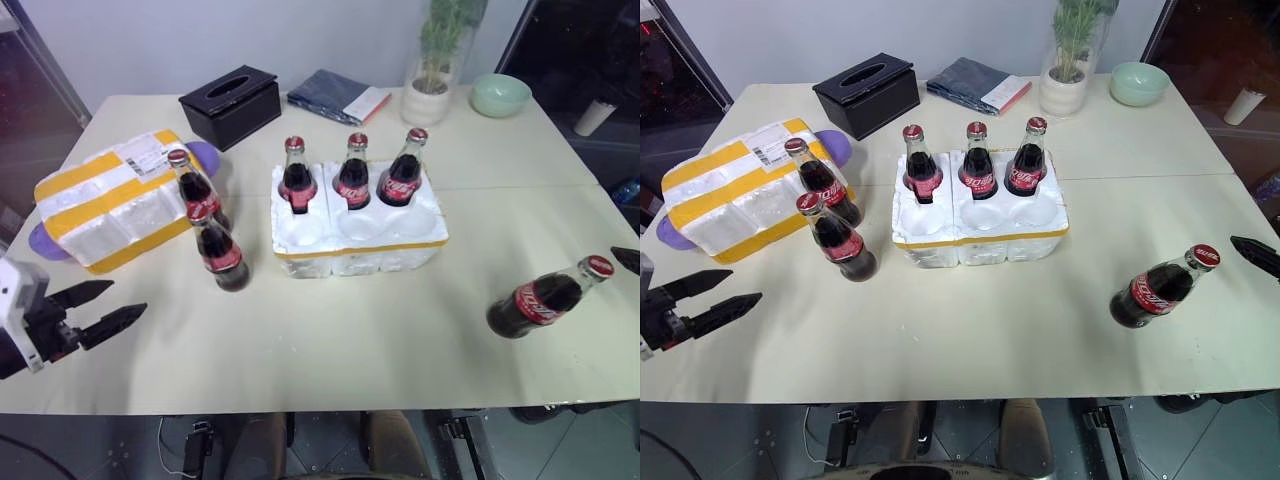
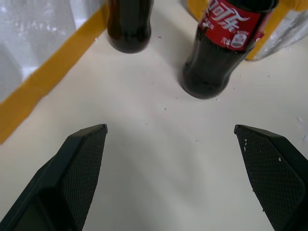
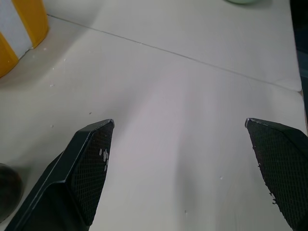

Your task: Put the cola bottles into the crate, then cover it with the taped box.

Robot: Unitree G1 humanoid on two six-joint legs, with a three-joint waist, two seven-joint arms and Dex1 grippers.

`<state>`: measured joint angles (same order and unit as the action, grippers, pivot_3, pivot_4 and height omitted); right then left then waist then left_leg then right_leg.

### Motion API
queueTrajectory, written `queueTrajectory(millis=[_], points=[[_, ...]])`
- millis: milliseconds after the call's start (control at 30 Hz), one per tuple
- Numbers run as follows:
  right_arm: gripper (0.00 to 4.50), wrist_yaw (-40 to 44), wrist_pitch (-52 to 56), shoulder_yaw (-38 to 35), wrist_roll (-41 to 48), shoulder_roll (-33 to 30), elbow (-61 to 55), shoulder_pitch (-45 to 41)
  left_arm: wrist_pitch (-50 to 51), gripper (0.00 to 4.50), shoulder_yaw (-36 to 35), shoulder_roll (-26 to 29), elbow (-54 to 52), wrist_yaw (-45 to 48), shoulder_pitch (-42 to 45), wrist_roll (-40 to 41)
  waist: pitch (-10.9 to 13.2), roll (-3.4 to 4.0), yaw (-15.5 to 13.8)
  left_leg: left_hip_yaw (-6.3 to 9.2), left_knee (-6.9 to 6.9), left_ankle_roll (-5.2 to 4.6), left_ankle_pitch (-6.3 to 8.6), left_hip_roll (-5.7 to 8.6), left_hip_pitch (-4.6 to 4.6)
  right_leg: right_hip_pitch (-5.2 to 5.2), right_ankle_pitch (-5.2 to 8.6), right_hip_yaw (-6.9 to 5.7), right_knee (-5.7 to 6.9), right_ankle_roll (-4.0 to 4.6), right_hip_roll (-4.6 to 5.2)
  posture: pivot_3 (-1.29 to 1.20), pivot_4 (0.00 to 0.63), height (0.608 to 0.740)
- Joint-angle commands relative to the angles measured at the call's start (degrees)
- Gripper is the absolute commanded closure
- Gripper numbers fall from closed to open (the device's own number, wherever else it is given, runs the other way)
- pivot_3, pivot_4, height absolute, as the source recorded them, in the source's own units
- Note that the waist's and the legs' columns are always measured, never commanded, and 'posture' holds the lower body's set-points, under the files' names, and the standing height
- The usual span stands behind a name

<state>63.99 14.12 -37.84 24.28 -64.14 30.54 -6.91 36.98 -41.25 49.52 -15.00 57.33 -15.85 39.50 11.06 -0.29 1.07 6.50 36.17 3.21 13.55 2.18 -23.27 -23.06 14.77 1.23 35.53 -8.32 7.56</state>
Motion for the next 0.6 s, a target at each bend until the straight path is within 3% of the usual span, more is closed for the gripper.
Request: queueTrajectory(millis=[33,200,333,500,600], points=[[0.0,1.7,-0.7,0.3,0.2,-3.7,1.0,-2.9,0.0,0.07,0.0,2.4,0.2,0.5,3.0,1.1,0.0,0.0,0.0,0.0,0.01,0.0,0.0,0.0,0.01,0.01,-0.01,0.0,0.02,0.01,0.0,0.0,0.15,0.74],[0.0,9.3,3.3,4.9,2.1,-9.5,2.5,-11.7,2.2,0.07,3.2,5.6,0.4,3.5,8.0,3.2,0.0,0.28,0.4,-0.06,0.02,0.0,-0.01,0.01,0.09,0.0,-0.01,0.07,0.14,0.01,0.0,0.0,0.15,0.74],[0.0,18.9,12.0,13.7,6.1,-12.5,-3.2,-22.8,1.5,0.07,9.1,7.5,-0.1,6.5,11.4,2.6,0.0,0.3,1.5,-0.04,-0.04,0.0,-0.01,-0.05,0.13,-0.04,0.0,0.08,0.24,0.01,-0.06,0.0,0.15,0.74],[0.0,26.0,19.8,24.9,8.3,-11.3,-11.5,-35.5,-1.7,0.07,17.0,6.2,2.3,6.8,16.8,-0.4,0.1,0.35,1.7,-0.05,-0.05,0.01,-0.01,-0.08,0.12,-0.11,-0.01,0.12,0.3,-0.04,-0.11,0.0,0.15,0.74],[0.0,28.3,24.6,28.5,11.3,-10.3,-17.8,-38.9,-4.1,0.07,21.9,4.0,5.0,5.5,21.1,-3.3,0.1,0.35,1.3,-0.02,-0.05,0.01,-0.01,-0.08,0.07,-0.26,-0.1,0.12,0.48,-0.25,-0.14,0.0,0.15,0.74]])
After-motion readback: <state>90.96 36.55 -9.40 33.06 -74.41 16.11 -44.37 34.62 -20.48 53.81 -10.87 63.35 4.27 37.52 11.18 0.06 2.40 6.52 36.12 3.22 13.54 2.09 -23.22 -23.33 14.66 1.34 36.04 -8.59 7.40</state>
